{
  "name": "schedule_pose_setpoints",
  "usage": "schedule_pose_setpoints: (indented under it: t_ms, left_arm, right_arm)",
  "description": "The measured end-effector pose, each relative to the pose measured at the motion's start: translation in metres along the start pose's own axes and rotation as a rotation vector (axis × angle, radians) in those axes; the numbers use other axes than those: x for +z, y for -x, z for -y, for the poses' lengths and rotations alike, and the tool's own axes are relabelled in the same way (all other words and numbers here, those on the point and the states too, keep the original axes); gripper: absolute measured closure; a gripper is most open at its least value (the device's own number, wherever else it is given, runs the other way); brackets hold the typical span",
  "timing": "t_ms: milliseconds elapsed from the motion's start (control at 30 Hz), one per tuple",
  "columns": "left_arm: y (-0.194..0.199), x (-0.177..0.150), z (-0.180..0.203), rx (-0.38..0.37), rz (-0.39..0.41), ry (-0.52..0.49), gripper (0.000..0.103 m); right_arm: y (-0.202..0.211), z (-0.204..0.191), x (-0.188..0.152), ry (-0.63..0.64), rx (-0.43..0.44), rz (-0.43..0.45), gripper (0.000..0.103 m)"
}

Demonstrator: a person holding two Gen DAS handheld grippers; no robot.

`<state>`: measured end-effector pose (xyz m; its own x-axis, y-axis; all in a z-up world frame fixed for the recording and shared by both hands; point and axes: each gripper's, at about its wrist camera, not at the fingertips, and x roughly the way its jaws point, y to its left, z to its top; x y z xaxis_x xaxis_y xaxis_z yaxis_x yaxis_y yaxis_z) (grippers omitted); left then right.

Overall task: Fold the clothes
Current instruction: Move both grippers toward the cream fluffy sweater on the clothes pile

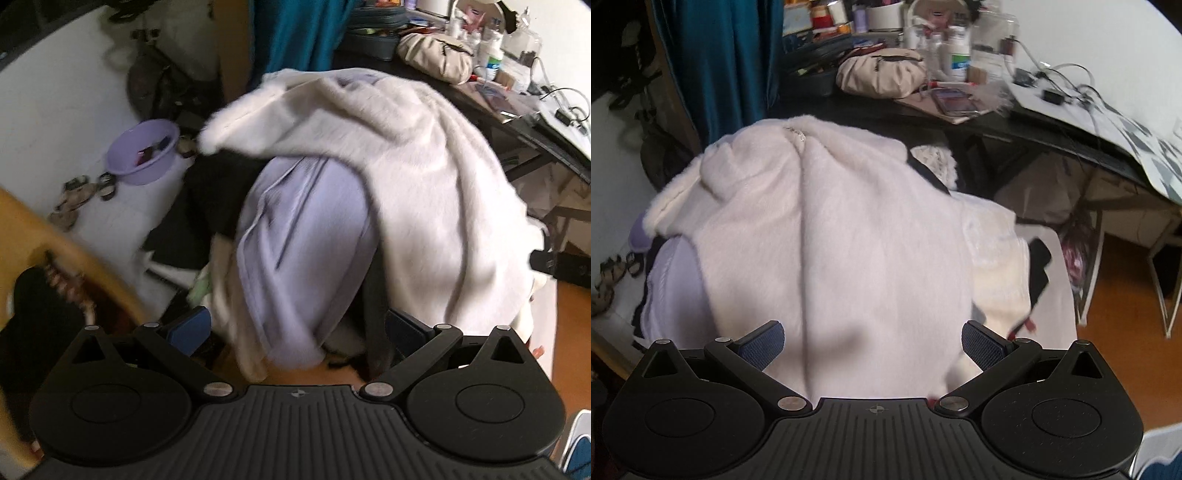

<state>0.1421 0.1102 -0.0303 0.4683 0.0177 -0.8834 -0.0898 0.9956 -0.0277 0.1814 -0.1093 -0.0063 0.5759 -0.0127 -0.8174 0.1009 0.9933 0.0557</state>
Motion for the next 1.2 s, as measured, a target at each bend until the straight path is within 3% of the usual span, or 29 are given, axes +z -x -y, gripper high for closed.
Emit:
schedule_pose_setpoints:
  t_ms: [133,267,500,667,833,1200]
  left_arm:
    - [-0.037,0.027,0.004,-0.038,-0.035,0.033,0.001]
    - [-0.071,0.061,0.014,0.043,-0.069,0.033,0.004]
    - [-0.097,0.108,0.012,0.01,-0.026,0.059,0.004]
    - [-0.126,0.134,0.01,-0.033,-0.066,0.033,0.003]
    - [-0.142,0.15,0.009,-0.118,-0.081,0.007,0.003]
    - [-0.163,0.169,0.004,-0.227,-0.138,-0.081,0.001]
  right_arm:
    - [-0.036,0.001,0.028,0.074,0.042,-0.008,0.001]
    - [-0.076,0.01,0.054,0.064,0.049,-0.028,0.001]
    - [-0.12,0.016,0.089,0.039,0.06,0.012,0.001]
    - [-0.143,0.011,0.107,0.026,0.06,0.034,0.001]
    - [-0.151,0.006,0.111,0.0,0.051,0.045,0.001]
    - [-0.146,-0.006,0.11,-0.08,-0.058,0.02,0.001]
